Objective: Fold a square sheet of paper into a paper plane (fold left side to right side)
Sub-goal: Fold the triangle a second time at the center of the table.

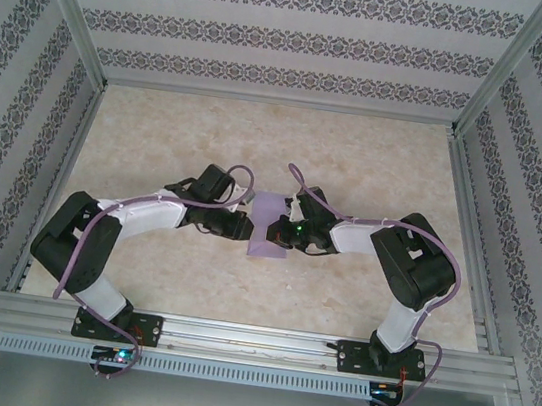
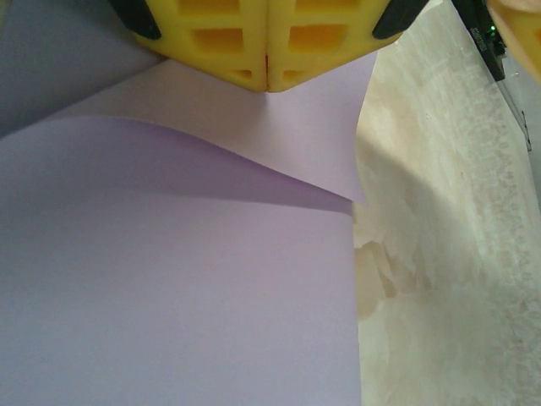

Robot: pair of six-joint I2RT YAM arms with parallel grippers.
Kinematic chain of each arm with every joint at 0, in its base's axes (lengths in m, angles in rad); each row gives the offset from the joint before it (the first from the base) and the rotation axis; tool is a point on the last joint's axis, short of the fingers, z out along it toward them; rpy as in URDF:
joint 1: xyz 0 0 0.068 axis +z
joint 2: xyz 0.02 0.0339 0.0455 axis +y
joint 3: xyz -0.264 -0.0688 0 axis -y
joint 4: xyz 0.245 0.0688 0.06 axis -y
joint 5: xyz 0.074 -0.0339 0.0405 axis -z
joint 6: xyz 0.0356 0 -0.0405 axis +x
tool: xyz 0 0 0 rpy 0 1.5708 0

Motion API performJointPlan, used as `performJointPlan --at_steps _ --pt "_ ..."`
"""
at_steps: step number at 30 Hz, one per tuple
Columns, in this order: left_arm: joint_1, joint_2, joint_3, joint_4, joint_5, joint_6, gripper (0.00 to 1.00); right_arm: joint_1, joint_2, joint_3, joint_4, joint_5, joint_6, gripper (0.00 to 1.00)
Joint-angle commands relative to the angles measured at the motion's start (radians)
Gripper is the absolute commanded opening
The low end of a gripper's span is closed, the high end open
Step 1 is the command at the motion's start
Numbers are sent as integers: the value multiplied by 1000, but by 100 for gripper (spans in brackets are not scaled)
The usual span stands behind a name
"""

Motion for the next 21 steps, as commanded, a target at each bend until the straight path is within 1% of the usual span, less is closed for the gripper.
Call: performJointPlan --at_steps 1,7,21 --pt "9 6 -32 121 131 -119 14 5 36 -15 -40 27 -17 0" --pt "-2 50 -44 171 173 -148 13 5 42 -12 -41 26 -17 0" --pt "-17 148 -30 205 176 -135 11 5 49 -10 -49 25 -19 0"
